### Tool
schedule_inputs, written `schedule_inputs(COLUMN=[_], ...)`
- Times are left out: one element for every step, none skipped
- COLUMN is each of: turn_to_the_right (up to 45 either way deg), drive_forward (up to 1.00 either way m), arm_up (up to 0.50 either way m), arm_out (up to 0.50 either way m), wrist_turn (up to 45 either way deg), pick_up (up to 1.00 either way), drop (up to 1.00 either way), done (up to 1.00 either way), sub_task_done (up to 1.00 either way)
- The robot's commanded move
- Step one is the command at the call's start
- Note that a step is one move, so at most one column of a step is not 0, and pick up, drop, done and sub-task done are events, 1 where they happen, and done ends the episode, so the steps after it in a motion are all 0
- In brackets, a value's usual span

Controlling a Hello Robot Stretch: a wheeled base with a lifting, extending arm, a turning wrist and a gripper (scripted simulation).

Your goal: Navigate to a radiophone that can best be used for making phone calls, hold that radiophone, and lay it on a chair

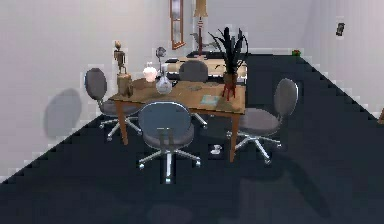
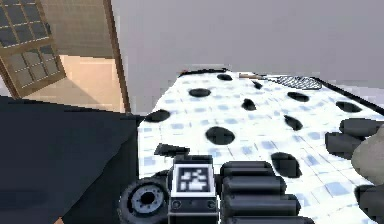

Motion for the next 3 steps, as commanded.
schedule_inputs(turn_to_the_right=[0.0, 0.0, 0.0], drive_forward=[0.0, 0.0, 0.0], arm_up=[0.0, 0.0, 0.0], arm_out=[0.38, 0.0, 0.0], wrist_turn=[0.0, 45.0, 45.0], pick_up=[0.0, 0.0, 0.0], drop=[0.0, 0.0, 0.0], done=[0.0, 0.0, 0.0], sub_task_done=[0.0, 0.0, 0.0])
